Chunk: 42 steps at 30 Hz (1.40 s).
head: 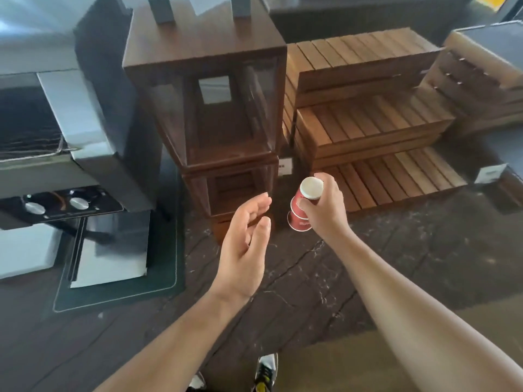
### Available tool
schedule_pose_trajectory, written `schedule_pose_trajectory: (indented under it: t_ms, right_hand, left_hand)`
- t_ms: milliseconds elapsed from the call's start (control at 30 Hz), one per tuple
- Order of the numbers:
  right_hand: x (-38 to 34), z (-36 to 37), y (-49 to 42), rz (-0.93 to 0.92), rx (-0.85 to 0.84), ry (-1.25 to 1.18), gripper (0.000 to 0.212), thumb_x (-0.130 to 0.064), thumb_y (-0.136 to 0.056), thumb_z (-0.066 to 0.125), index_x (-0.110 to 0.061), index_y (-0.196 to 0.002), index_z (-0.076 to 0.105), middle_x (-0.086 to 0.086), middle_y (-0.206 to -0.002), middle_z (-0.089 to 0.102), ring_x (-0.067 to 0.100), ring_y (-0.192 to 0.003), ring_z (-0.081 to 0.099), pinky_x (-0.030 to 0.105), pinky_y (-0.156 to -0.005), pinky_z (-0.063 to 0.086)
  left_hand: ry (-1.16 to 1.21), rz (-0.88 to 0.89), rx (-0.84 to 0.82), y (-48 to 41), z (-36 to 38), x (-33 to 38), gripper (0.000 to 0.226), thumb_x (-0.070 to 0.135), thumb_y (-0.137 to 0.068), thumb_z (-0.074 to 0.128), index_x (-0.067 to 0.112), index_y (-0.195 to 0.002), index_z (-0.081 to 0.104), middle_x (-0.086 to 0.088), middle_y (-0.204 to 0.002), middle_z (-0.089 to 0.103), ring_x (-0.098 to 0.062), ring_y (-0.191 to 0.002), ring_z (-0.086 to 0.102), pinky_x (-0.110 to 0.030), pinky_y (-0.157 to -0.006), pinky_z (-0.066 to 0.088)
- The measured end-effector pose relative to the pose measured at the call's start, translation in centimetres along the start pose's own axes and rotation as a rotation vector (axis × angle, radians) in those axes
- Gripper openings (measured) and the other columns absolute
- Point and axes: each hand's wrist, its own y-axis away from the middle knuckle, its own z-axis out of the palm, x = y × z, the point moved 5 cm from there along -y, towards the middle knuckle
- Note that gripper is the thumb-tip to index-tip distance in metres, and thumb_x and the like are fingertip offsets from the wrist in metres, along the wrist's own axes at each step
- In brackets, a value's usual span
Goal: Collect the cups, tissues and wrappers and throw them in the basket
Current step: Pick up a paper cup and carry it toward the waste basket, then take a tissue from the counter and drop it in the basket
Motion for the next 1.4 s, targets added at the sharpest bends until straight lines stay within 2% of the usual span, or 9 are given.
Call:
schedule_pose_trajectory:
  t_ms: [133, 500, 667, 767, 833, 933, 1100, 1233, 1400]
  right_hand:
    - [1.1, 1.2, -0.3, -0.006, -0.083, 0.1, 0.066, -0.01, -0.089, 0.076, -0.019, -0.146, 0.043, 0.005, -0.141, 0.052, 0.028, -0.128, 0.049, 0.041, -0.104, 0.046]
    - [4.0, 3.7, -0.1, 0.04, -0.195, 0.183, 0.073, -0.017, -0.091, 0.076, -0.025, -0.151, 0.035, 0.009, -0.149, 0.044, 0.035, -0.136, 0.042, 0.052, -0.109, 0.048]
    - [0.6, 1.0, 1.6, -0.098, -0.009, 0.061, 0.06, -0.04, -0.094, 0.069, -0.029, -0.148, 0.046, -0.002, -0.155, 0.043, 0.024, -0.143, 0.037, 0.051, -0.116, 0.04]
    - [-2.0, -0.9, 4.0, -0.187, 0.069, -0.142, 0.04, -0.041, -0.098, 0.062, -0.029, -0.136, 0.058, -0.015, -0.137, 0.051, 0.011, -0.133, 0.047, 0.047, -0.113, 0.045]
    - [-4.1, -1.9, 6.2, -0.234, 0.075, -0.294, 0.037, -0.04, -0.098, 0.058, -0.025, -0.131, 0.062, -0.014, -0.129, 0.057, 0.009, -0.123, 0.056, 0.037, -0.106, 0.05]
    - [-7.1, -2.2, 9.8, -0.267, 0.014, -0.478, 0.04, -0.041, -0.099, 0.056, -0.019, -0.131, 0.064, -0.004, -0.129, 0.065, 0.01, -0.117, 0.063, 0.025, -0.095, 0.052]
    - [-11.1, -0.6, 16.4, -0.348, -0.142, -0.541, 0.056, -0.057, -0.095, 0.05, -0.02, -0.135, 0.062, -0.002, -0.138, 0.065, 0.015, -0.129, 0.062, 0.043, -0.109, 0.054]
    - [-14.0, 2.0, 22.5, -0.395, -0.289, -0.545, 0.043, -0.052, -0.102, 0.048, -0.032, -0.139, 0.055, -0.01, -0.146, 0.06, 0.009, -0.135, 0.057, 0.041, -0.115, 0.049]
    - [-18.8, 6.6, 30.6, -0.47, -0.471, -0.591, 0.037, -0.043, -0.105, 0.046, -0.031, -0.138, 0.057, -0.009, -0.145, 0.06, 0.008, -0.135, 0.057, 0.042, -0.116, 0.047]
  left_hand:
    - [-0.033, -0.015, 0.048, 0.6, -0.5, 0.2, 0.036, 0.028, -0.108, 0.048, 0.025, -0.144, 0.054, 0.017, -0.145, 0.058, 0.003, -0.137, 0.052, -0.025, -0.117, 0.044]
    - [-0.06, -0.038, 0.155, 1.9, -2.1, 0.6, 0.052, 0.052, -0.097, 0.048, 0.027, -0.142, 0.056, 0.01, -0.144, 0.06, -0.001, -0.136, 0.055, -0.042, -0.117, 0.048]
    - [-0.07, -0.023, 0.183, 2.1, -3.2, 0.6, 0.041, 0.046, -0.1, 0.047, 0.036, -0.139, 0.054, 0.011, -0.146, 0.059, -0.003, -0.136, 0.055, -0.045, -0.117, 0.048]
    - [-0.041, 0.027, 0.218, 2.8, -4.0, 1.0, 0.05, 0.051, -0.099, 0.046, 0.028, -0.142, 0.056, 0.009, -0.145, 0.061, -0.006, -0.136, 0.057, -0.047, -0.116, 0.049]
    - [-0.025, 0.064, 0.244, 3.5, -4.7, 1.2, 0.055, 0.051, -0.099, 0.046, 0.02, -0.143, 0.057, 0.013, -0.142, 0.061, -0.008, -0.135, 0.057, -0.047, -0.115, 0.049]
    - [-0.004, 0.102, 0.269, 5.3, -6.0, 1.4, 0.051, 0.043, -0.102, 0.045, 0.013, -0.141, 0.058, 0.023, -0.135, 0.061, -0.008, -0.132, 0.058, -0.048, -0.115, 0.049]
    - [0.021, 0.128, 0.351, 10.6, -10.0, 1.8, 0.044, 0.03, -0.105, 0.044, 0.02, -0.147, 0.053, 0.008, -0.145, 0.058, -0.007, -0.137, 0.055, -0.043, -0.12, 0.045]
    - [0.035, 0.107, 0.446, 16.6, -14.5, 1.8, 0.046, 0.031, -0.104, 0.045, 0.022, -0.148, 0.05, 0.008, -0.152, 0.054, -0.004, -0.142, 0.05, -0.036, -0.123, 0.04]
    - [0.077, 0.133, 0.602, 25.1, -21.3, 1.8, 0.041, 0.033, -0.1, 0.049, 0.029, -0.141, 0.052, 0.006, -0.149, 0.056, -0.013, -0.144, 0.049, -0.032, -0.121, 0.04]
